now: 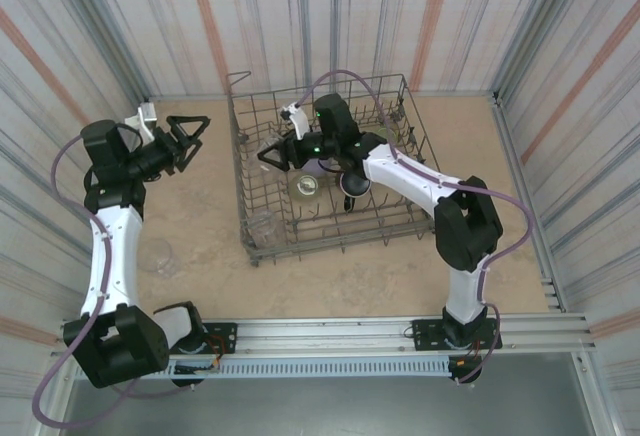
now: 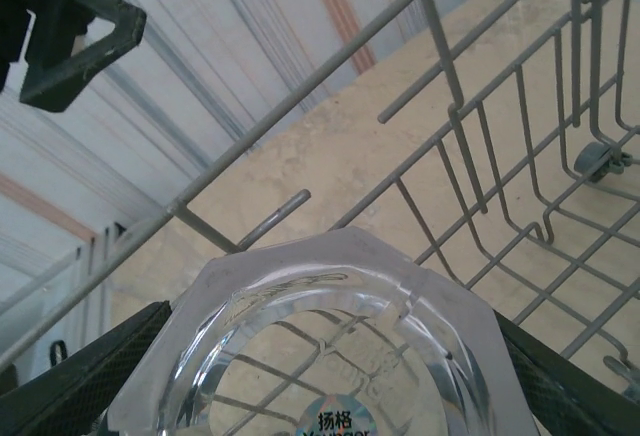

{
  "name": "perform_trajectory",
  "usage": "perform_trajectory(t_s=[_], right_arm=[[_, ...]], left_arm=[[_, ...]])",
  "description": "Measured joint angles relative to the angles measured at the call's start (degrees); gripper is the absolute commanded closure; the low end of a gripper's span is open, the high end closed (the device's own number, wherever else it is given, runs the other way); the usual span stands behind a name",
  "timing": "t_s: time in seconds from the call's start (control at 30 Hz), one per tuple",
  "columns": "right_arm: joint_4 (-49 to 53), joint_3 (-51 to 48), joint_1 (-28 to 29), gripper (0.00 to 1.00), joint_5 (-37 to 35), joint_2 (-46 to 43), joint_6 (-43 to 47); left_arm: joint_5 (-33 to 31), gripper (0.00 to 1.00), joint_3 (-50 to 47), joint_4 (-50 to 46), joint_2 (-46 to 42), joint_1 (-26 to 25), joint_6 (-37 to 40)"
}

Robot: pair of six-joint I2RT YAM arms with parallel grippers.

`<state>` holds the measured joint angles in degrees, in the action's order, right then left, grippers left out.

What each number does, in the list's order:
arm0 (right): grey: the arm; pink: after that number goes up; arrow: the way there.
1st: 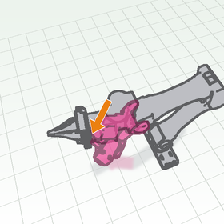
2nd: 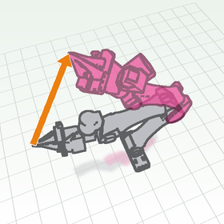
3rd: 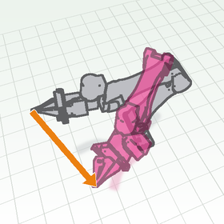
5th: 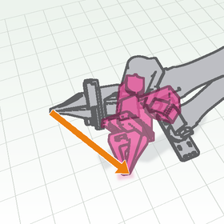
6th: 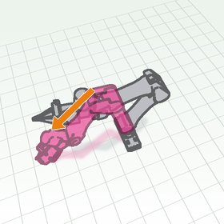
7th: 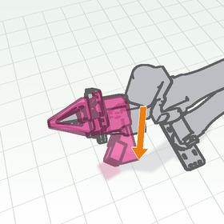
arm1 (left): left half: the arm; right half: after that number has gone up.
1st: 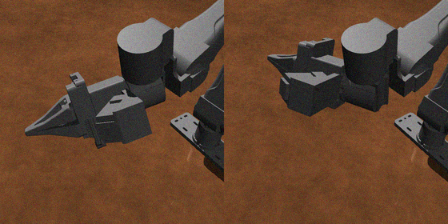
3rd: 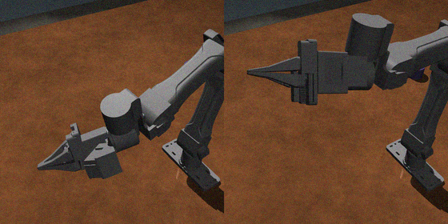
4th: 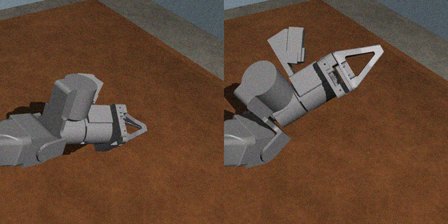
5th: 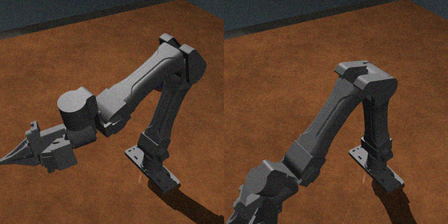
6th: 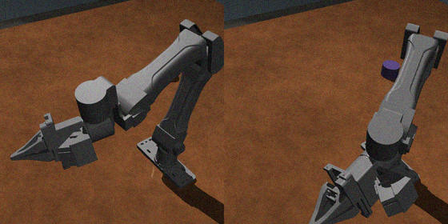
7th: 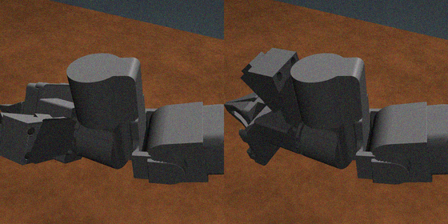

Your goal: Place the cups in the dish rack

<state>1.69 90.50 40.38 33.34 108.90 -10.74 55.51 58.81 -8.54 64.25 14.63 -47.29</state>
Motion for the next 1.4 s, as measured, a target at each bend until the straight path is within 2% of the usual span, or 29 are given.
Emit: perform_trajectory(t_s=[0.43,0.8,1.23,1.4], right_arm=[[7.61,4.70,4.46,0.59,-6.60,4.85,14.19],[8.94,5.42,5.07,0.59,-9.44,8.96,18.67],[11.50,8.28,8.50,0.60,-15.21,12.81,25.44],[11.74,8.52,9.01,0.54,-16.76,13.68,26.71]], left_arm=[[0.52,0.01,0.11,-1.99,1.05,1.55,3.63],[0.48,0.01,0.11,-2.36,1.09,1.55,4.70],[0.44,0.01,0.11,-2.38,1.66,1.55,5.11],[0.44,0.01,0.11,-2.36,1.70,1.55,5.14]])
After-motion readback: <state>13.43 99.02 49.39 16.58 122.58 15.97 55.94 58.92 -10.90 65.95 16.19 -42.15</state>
